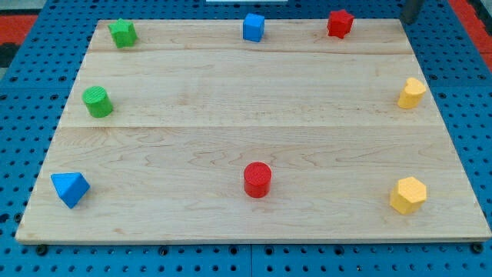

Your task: Push the red star below the blue cube

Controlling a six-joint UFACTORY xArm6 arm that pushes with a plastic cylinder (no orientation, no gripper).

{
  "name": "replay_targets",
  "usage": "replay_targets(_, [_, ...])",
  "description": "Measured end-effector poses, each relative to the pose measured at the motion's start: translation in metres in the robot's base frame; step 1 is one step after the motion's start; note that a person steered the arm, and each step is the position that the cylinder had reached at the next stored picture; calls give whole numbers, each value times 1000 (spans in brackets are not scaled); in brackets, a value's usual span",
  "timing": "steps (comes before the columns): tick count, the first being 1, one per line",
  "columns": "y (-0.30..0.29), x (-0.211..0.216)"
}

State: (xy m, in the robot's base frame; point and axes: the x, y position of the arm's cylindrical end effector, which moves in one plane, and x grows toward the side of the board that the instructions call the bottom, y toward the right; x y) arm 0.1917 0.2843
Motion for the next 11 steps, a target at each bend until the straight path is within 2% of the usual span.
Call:
replay_targets(1, [-47,0])
replay_targets(3, [-101,9])
replay_targets(7, [-107,16])
replay_targets(8, [-122,1])
replay_targets(9, [-146,14])
replay_targets(10, [-154,67])
replay_targets(11, [-152,36])
